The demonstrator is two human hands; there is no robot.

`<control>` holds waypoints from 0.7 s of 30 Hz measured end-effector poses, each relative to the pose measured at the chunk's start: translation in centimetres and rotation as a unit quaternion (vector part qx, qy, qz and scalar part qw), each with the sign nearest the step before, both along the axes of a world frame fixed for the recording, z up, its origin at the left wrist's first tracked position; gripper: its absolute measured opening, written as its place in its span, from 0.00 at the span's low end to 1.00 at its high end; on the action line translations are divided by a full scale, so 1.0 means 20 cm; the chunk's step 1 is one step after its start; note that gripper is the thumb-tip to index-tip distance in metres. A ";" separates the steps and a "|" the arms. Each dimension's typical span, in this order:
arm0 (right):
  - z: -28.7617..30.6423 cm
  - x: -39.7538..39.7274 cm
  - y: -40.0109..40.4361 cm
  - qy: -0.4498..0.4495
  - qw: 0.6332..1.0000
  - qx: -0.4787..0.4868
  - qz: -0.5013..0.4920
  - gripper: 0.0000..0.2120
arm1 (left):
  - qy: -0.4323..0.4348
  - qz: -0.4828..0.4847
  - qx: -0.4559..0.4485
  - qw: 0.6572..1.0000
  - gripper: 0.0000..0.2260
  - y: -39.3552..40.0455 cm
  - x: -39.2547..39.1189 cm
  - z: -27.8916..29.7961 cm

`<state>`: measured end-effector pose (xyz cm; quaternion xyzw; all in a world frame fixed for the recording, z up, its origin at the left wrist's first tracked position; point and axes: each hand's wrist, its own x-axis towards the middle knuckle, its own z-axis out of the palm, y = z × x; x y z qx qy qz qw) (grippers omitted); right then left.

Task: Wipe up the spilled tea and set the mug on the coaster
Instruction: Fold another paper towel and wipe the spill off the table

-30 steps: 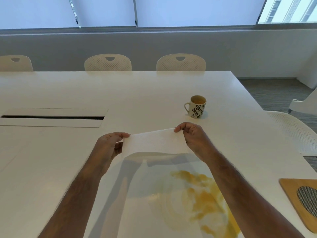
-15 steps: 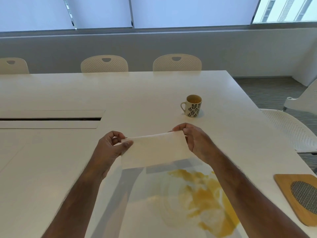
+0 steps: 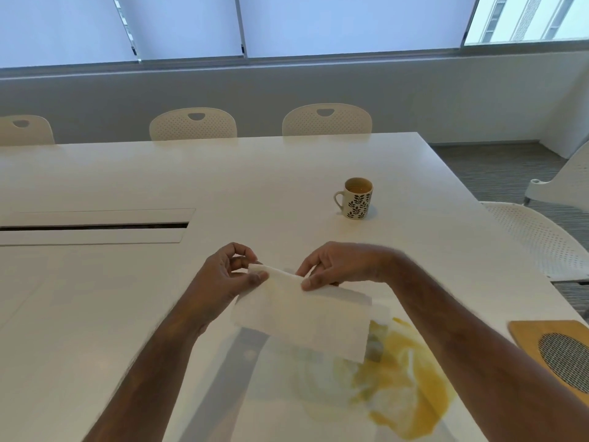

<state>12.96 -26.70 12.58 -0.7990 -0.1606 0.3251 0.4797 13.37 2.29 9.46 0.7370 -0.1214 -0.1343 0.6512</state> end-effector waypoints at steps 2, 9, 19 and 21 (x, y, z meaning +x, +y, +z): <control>-0.03 -0.01 0.03 -0.013 1.000 -0.012 0.011 0.14 | -0.015 -0.007 0.034 0.999 0.11 -0.01 0.00 -0.01; -0.14 -0.05 0.00 -0.050 0.993 0.052 -0.089 0.12 | -0.018 0.105 0.060 0.992 0.18 -0.03 -0.02 -0.07; -0.38 -0.22 0.04 -0.023 0.901 0.280 -0.330 0.08 | 0.110 0.070 -0.086 0.988 0.16 -0.29 -0.34 -0.26; -0.41 -0.26 0.05 -0.013 0.898 0.289 -0.331 0.07 | 0.116 0.089 -0.093 0.985 0.09 -0.31 -0.35 -0.26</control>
